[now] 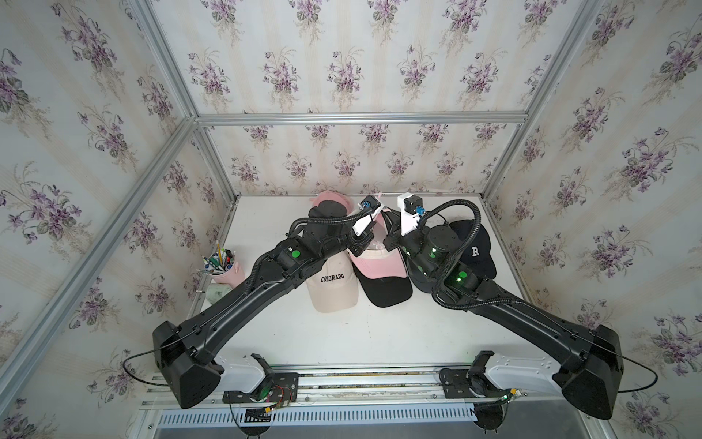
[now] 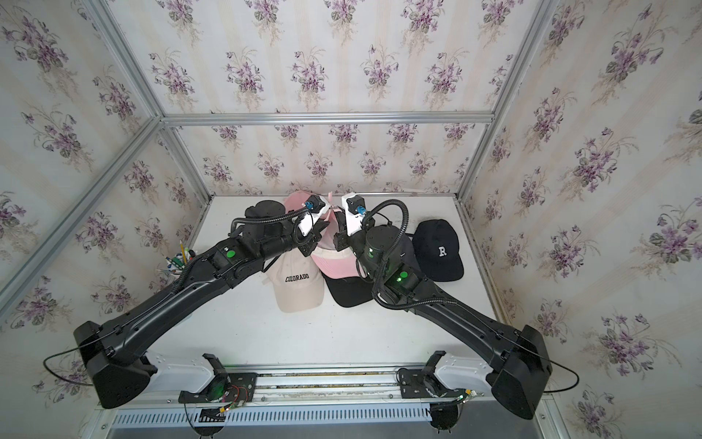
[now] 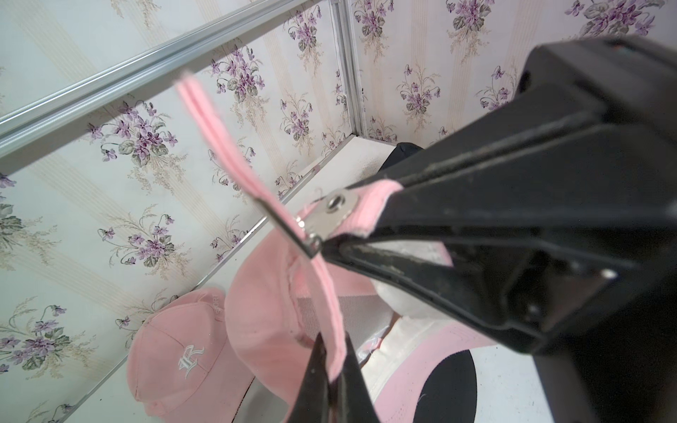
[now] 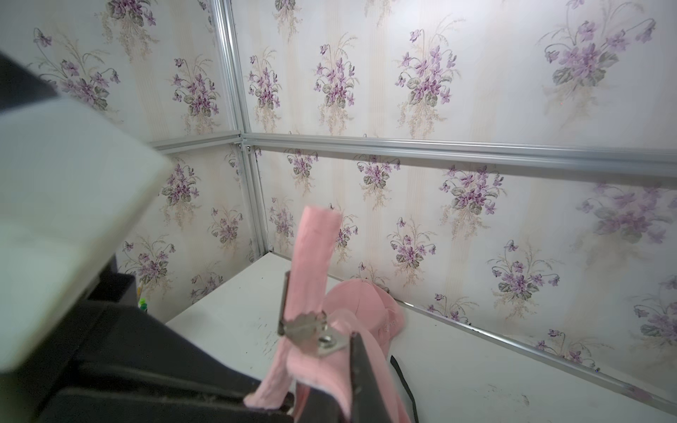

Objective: Open the adjustable buckle of the baseball cap
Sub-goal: Pull the adjustable strap on the baseball cap.

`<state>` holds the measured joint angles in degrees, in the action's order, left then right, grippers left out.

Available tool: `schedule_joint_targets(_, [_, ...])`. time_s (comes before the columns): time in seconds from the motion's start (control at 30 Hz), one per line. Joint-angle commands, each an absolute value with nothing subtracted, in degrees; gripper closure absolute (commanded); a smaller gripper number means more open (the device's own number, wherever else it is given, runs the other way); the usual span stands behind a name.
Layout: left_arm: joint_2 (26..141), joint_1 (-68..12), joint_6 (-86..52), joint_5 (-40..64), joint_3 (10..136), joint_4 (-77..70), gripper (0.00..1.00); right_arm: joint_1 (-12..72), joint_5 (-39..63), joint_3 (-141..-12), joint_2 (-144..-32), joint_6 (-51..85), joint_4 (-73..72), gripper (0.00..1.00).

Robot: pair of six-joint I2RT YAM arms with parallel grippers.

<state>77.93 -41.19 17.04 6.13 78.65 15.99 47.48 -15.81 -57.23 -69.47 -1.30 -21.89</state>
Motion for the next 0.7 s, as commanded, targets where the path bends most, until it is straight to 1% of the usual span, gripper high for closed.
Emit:
schedule_joint_targets(0.0, [78.05, -41.39, 17.13, 6.29, 78.44, 16.99, 0.97, 47.55, -18.19, -57.05, -68.69, 0.42, -27.13, 1.00])
schedule_joint_targets(0.27, [75.48, -41.40, 18.71, 6.00, 74.36, 14.72, 0.98, 47.55, -20.59, -58.15, -68.03, 3.06, -26.86, 1.00])
schedule_joint_targets(0.4, [75.06, -41.40, 19.03, 4.90, 74.06, 13.80, 0.97, 47.55, -21.79, -59.31, -68.46, 4.66, -25.90, 1.00])
schedule_joint_targets(0.47, [75.44, -41.40, 18.69, 4.42, 74.31, 13.27, 0.94, 47.55, -23.54, -59.72, -68.71, 5.78, -25.21, 1.00])
schedule_joint_targets(0.5, [75.65, -41.40, 18.30, 4.07, 74.57, 12.49, 0.90, 47.54, -24.52, -59.93, -68.80, 6.53, -24.74, 1.00])
schedule_joint_targets(0.53, [75.84, -41.35, 17.89, 3.88, 74.90, 11.91, 0.79, 47.54, -25.15, -60.01, -68.82, 6.92, -24.70, 1.00])
schedule_joint_targets(0.6, [75.98, -41.37, 16.70, 3.79, 76.16, 10.74, 0.47, 47.55, -26.64, -60.56, -69.06, 7.65, -23.84, 1.00])
schedule_joint_targets(0.63, [75.79, -41.40, 16.00, 3.42, 76.37, 9.82, 0.36, 47.53, -27.22, -60.96, -69.21, 7.88, -23.46, 1.00])
schedule_joint_targets(0.67, [75.32, -41.40, 14.90, 2.58, 76.38, 8.46, 0.29, 47.55, -28.24, -61.58, -69.55, 8.30, -22.70, 1.00])
